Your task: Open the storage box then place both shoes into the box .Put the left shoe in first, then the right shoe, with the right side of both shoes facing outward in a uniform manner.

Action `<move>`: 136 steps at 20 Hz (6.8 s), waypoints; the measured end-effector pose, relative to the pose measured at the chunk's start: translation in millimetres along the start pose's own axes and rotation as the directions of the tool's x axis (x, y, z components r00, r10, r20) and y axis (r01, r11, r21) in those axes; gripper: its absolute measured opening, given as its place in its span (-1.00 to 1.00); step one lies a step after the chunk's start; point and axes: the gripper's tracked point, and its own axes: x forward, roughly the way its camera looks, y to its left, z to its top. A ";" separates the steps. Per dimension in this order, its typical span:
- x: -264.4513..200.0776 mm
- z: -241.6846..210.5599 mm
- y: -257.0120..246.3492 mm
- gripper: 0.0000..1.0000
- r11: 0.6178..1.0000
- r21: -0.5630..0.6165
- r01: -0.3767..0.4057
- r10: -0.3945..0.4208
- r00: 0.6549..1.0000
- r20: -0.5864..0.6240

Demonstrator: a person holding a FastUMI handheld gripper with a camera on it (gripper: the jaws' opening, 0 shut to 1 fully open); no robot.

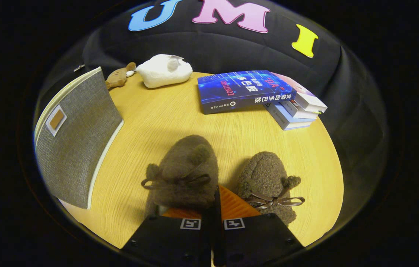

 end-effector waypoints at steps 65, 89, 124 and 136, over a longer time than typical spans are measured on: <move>-55.9 106.6 347.5 0.52 0.949 0.201 -0.245 0.268 0.958 -0.099; -176.7 127.0 88.5 0.93 0.973 0.091 -0.214 0.179 0.939 0.295; -63.6 5.9 -99.8 -0.90 0.956 0.273 0.106 -0.117 0.993 0.023; -153.9 156.7 67.2 -0.89 0.948 0.282 -0.151 0.108 0.981 0.162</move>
